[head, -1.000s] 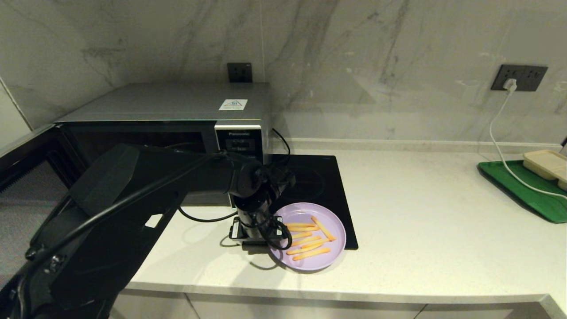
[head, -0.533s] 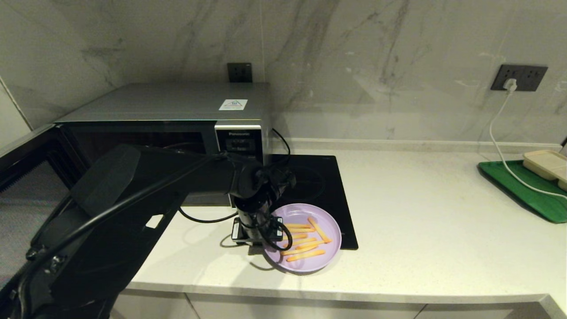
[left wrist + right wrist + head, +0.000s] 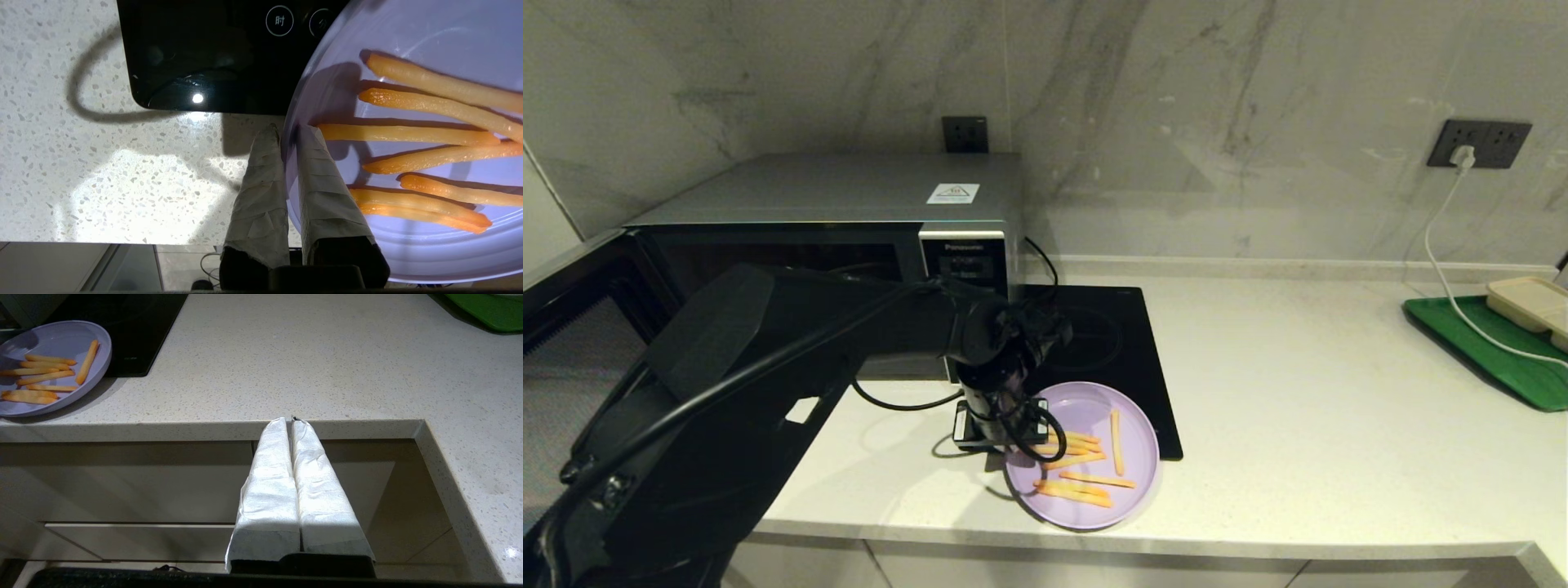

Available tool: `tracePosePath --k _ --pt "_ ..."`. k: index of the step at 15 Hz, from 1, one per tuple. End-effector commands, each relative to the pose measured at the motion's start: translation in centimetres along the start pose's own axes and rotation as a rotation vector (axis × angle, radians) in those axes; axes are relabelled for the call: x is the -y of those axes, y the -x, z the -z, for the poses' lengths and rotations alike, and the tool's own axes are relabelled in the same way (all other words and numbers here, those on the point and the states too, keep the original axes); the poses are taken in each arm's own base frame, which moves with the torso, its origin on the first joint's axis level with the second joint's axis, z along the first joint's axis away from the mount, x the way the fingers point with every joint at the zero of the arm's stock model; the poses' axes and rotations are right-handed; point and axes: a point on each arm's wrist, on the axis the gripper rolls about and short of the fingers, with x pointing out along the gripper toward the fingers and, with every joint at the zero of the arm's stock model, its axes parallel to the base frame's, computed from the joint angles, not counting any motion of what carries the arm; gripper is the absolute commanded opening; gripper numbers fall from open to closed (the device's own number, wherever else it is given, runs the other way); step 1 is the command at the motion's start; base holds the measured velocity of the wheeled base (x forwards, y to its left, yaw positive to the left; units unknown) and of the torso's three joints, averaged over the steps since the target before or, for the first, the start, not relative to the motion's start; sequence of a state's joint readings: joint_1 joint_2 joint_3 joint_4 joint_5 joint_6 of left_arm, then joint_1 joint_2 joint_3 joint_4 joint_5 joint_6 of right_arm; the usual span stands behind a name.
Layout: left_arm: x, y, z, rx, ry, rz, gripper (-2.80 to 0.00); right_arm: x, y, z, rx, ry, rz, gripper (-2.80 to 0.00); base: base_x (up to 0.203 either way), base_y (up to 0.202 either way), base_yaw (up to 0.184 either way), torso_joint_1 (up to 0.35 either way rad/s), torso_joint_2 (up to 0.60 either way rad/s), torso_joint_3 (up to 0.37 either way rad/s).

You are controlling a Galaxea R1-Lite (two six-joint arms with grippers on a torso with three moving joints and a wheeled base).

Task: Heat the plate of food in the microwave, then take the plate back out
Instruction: Put the plate in the microwave oven

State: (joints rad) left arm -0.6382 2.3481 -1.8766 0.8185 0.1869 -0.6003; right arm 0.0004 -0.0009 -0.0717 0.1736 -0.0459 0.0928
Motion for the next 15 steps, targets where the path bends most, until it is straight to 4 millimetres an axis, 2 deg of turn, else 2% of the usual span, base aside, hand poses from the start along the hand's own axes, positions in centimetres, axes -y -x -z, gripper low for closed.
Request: tracePosePath --k 1,10,15 --pt "-0.1 0.1 0.2 -0.017 0.001 -0.011 -2.80 0.0 0.0 0.0 -0.002 -0.001 0.001 -2.80 0.000 0.000 0.000 0.000 0.00 0.000" --pt "-0.1 3.2 -0.5 0.016 0.060 0.097 -2.80 0.0 0.0 0.0 -0.002 -0.001 0.000 -2.80 0.000 0.000 0.000 0.000 0.00 0.000" --pt "-0.2 3.1 -0.6 -0.024 0.086 0.149 -2.80 0.0 0.0 0.0 -0.002 0.000 -0.001 -2.80 0.000 0.000 0.000 0.000 0.00 0.000"
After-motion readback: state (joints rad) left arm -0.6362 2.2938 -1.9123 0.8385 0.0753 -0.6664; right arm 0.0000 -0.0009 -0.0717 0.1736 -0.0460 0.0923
